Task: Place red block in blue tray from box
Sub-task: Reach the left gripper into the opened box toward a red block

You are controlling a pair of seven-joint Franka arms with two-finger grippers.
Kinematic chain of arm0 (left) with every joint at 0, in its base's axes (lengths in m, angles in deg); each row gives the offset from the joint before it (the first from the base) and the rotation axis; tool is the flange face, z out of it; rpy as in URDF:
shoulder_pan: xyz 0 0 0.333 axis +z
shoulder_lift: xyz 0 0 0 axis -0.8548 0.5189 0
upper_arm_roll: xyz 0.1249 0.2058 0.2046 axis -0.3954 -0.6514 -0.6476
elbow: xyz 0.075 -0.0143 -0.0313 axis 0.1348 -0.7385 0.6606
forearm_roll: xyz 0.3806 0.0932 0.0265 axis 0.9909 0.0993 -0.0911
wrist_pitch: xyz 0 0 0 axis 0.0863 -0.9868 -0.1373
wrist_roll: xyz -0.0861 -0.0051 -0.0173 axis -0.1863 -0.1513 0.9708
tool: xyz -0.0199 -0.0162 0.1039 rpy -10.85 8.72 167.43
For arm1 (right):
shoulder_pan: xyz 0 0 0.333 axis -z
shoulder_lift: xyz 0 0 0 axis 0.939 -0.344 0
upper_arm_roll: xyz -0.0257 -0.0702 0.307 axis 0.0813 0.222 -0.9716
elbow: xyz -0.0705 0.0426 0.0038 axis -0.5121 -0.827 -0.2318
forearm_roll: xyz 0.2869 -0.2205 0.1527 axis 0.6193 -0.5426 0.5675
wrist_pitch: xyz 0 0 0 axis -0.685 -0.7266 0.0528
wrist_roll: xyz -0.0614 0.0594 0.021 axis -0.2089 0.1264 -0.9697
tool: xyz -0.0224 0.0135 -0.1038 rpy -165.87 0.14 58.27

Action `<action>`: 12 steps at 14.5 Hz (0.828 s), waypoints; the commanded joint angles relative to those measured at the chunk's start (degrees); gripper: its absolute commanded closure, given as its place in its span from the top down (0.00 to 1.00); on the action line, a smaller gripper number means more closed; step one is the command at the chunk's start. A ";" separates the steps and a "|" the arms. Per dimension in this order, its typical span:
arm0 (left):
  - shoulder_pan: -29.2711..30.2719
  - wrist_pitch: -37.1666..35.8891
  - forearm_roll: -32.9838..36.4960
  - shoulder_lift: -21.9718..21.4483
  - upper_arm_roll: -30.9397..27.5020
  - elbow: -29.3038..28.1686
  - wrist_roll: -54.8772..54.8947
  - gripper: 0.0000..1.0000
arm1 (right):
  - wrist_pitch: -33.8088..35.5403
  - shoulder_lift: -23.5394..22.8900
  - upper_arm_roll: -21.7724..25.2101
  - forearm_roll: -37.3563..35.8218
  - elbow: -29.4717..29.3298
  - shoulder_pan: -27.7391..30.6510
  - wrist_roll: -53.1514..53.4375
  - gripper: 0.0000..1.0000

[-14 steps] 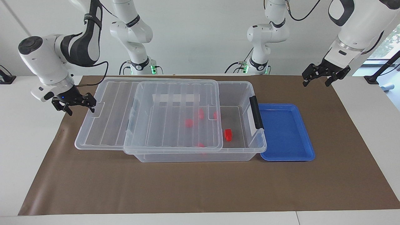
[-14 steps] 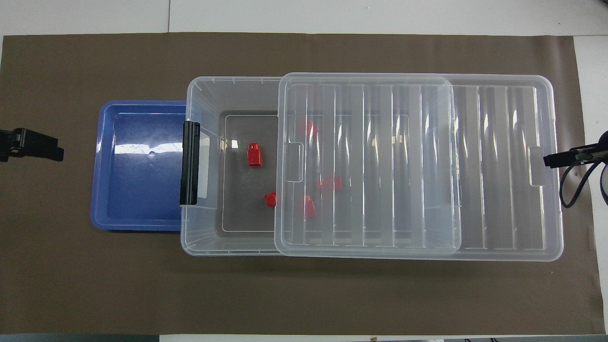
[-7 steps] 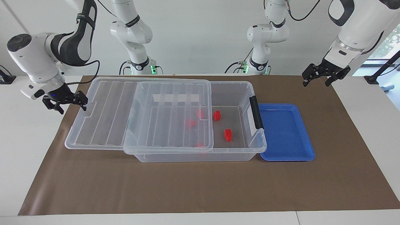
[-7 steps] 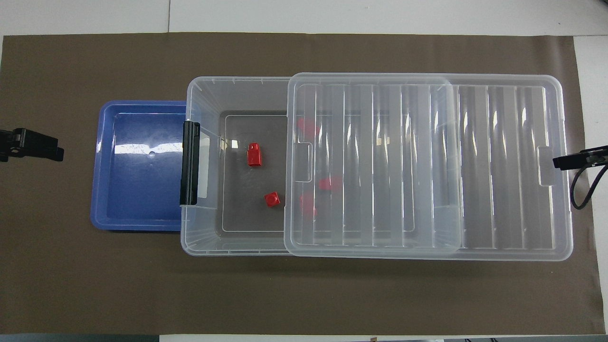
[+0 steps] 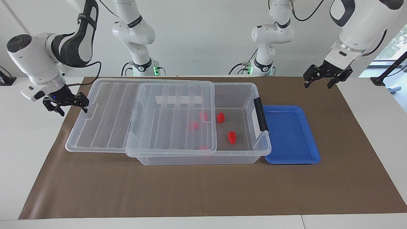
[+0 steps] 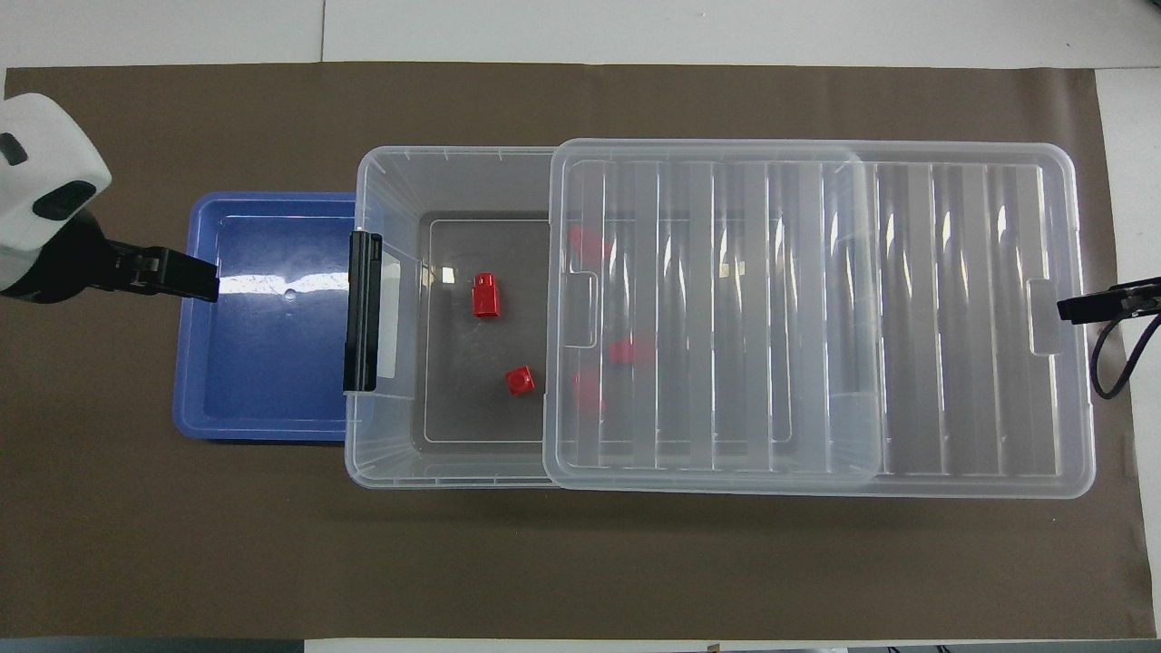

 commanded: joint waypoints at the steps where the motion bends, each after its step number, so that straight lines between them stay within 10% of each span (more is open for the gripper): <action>1: -6.80 6.62 0.58 -0.18 -0.48 -4.22 -7.93 1.00 | 6.37 0.10 -0.62 -0.73 -5.30 -2.10 0.24 1.00; 12: -17.45 30.20 0.58 13.17 -0.48 -11.09 -22.46 1.00 | 18.17 0.63 -0.80 -0.81 -14.81 -5.28 6.49 1.00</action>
